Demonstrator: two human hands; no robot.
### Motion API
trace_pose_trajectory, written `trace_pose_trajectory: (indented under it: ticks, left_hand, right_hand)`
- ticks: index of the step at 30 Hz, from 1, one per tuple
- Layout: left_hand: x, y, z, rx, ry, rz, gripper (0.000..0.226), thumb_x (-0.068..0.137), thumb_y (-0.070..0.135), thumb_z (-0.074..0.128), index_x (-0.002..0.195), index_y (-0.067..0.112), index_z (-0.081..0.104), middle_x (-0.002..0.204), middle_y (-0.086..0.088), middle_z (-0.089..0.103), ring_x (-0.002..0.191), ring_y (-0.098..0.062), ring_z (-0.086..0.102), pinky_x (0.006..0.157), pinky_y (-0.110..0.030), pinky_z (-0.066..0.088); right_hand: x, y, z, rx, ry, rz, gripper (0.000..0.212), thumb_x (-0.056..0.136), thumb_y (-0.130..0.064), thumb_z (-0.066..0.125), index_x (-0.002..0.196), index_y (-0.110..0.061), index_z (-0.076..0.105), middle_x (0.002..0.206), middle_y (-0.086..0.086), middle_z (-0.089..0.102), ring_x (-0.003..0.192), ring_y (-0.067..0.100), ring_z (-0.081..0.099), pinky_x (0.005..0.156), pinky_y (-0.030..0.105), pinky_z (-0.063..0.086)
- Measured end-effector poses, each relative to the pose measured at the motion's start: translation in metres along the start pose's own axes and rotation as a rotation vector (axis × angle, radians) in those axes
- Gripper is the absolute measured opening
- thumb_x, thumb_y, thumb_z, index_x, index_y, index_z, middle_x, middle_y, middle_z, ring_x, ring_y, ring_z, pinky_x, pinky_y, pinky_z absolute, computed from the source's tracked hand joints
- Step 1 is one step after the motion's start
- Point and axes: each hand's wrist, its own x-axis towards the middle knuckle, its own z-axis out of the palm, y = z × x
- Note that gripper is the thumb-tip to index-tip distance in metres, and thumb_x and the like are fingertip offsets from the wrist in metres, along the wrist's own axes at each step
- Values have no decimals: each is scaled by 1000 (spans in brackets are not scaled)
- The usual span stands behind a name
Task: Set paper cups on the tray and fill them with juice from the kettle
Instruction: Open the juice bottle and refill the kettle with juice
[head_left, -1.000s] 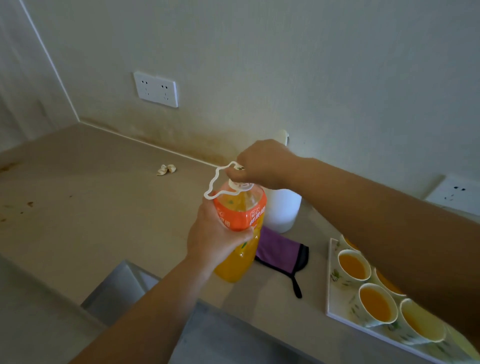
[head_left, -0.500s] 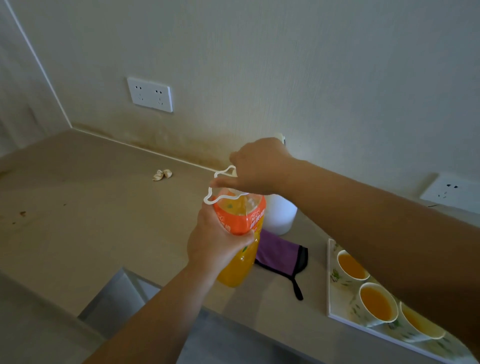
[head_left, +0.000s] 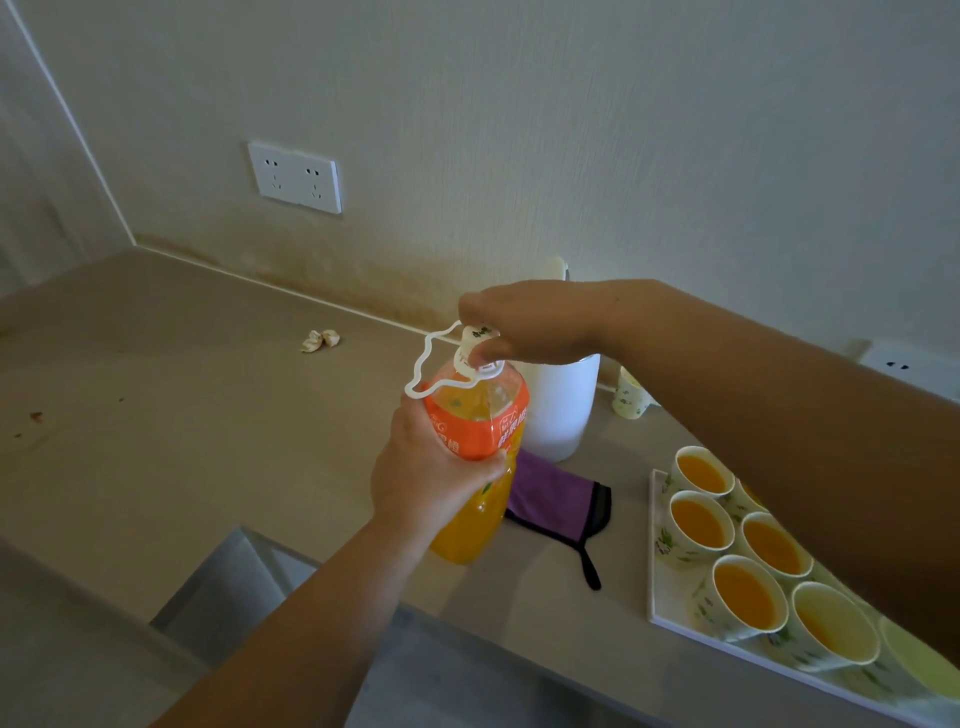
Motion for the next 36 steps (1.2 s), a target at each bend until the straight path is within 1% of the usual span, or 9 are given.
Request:
trace_pose_trajectory:
  ticks: [5, 8, 11, 14, 17, 23, 28, 31, 36]
  left_hand:
    - [0, 1, 0, 5, 0, 4, 99, 57, 46, 85, 136, 29, 29, 128, 5, 49, 116, -21, 53, 88, -35, 48]
    - [0, 0, 0, 16, 9, 7, 98, 56, 46, 84, 136, 28, 29, 128, 5, 49, 116, -21, 53, 89, -39, 49]
    - [-1, 0, 0, 11, 5, 12, 97, 56, 47, 85, 135, 28, 31, 127, 5, 49, 115, -20, 54, 88, -37, 49]
    - [0, -1, -1, 7, 7, 15, 98, 56, 47, 85, 135, 28, 30, 128, 5, 49, 115, -21, 54, 88, -38, 49]
    - [0, 1, -1, 9, 10, 10, 99, 56, 48, 85, 135, 29, 30, 128, 5, 49, 115, -21, 53, 89, -38, 49]
    - [0, 0, -1, 28, 13, 5, 100, 56, 48, 84, 136, 27, 29, 128, 4, 49, 115, -22, 54, 90, -40, 49]
    - [1, 0, -1, 18, 6, 7, 101, 55, 48, 85, 136, 29, 28, 128, 5, 49, 116, -21, 53, 90, -42, 50]
    - [1, -1, -1, 28, -5, 1, 101, 56, 49, 85, 136, 28, 28, 129, 4, 48, 117, -22, 52, 90, -40, 50]
    - [2, -1, 0, 27, 0, 0, 103, 56, 48, 84, 139, 26, 27, 131, 3, 48, 119, -22, 52, 92, -41, 49]
  right_hand:
    - [-3, -7, -3, -38, 58, 35, 48, 95, -46, 47, 132, -16, 42, 128, 4, 51, 106, 20, 52, 82, 29, 39]
    - [1, -17, 1, -244, 200, 274, 66, 86, -75, 30, 89, -14, 55, 82, -1, 56, 72, 15, 50, 62, 28, 35]
    - [6, -23, 7, -367, 210, 289, 63, 94, -63, 27, 62, -12, 46, 62, -3, 40, 54, 10, 37, 50, 23, 27]
    - [4, -20, 4, -281, 134, 205, 50, 98, -55, 30, 104, -13, 56, 84, -2, 51, 72, 14, 46, 61, 27, 34]
    - [-1, -15, -4, -105, 6, 98, 43, 100, -39, 42, 134, -13, 39, 120, 7, 56, 90, 16, 45, 75, 29, 36]
    - [-4, -11, -6, -1, -26, 11, 46, 92, -13, 58, 132, -27, 42, 122, 4, 43, 97, 21, 50, 79, 32, 47]
    - [0, -16, 4, 69, 114, 166, 73, 82, -63, 56, 140, -22, 36, 130, 3, 47, 108, 21, 51, 89, 34, 45]
    - [5, -18, 10, -135, 182, 212, 57, 93, -60, 37, 126, -14, 48, 96, -1, 49, 85, 16, 46, 73, 31, 37]
    - [0, -8, 1, 80, 260, 82, 33, 98, -37, 46, 123, -15, 51, 113, 2, 52, 95, 15, 48, 79, 23, 35]
